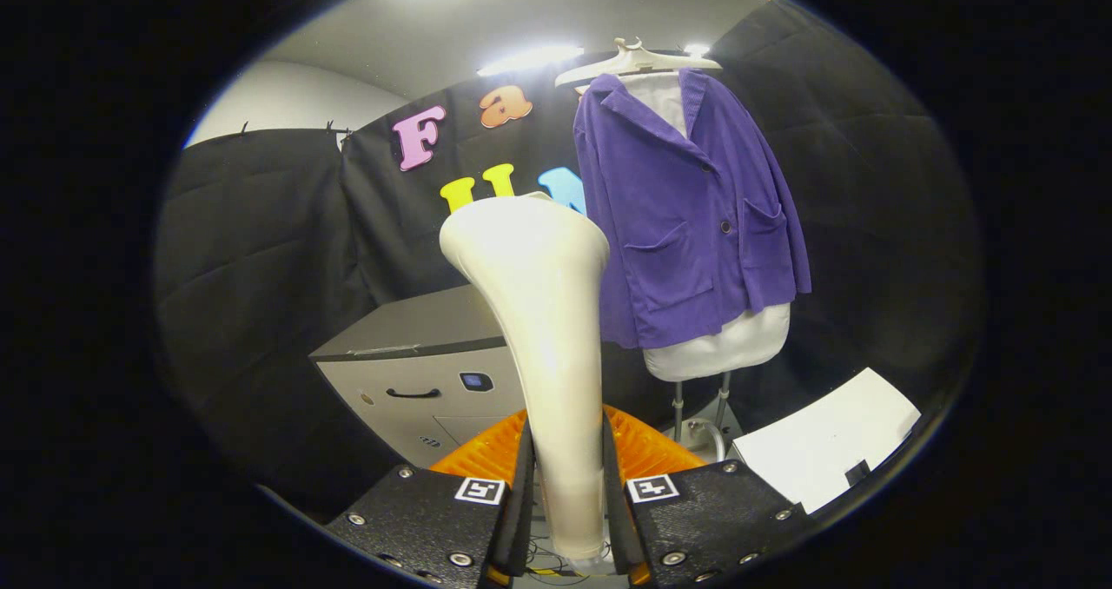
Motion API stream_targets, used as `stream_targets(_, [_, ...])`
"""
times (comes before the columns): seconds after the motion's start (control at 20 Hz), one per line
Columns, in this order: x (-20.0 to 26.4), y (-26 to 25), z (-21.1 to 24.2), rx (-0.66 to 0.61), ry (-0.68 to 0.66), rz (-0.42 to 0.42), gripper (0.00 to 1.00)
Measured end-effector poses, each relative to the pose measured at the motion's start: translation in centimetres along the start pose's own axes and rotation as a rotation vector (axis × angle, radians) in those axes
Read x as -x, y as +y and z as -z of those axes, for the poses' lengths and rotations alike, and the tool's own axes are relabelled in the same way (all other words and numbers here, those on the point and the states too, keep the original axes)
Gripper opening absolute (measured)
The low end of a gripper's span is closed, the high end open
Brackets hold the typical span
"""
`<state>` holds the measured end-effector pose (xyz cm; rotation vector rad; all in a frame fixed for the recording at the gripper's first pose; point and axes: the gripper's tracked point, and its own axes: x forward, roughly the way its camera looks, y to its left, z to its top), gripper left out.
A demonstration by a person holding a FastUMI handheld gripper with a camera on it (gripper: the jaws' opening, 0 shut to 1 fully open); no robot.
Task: Iron the clothes twice with a garment steamer, once on the left side and once on the right side.
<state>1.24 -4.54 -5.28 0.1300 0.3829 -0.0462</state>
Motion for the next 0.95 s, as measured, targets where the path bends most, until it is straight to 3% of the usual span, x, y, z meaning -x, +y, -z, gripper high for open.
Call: stream_targets(0.95, [0.2, 1.5, 1.8, -0.007, 0.043, -0.022, 0.37])
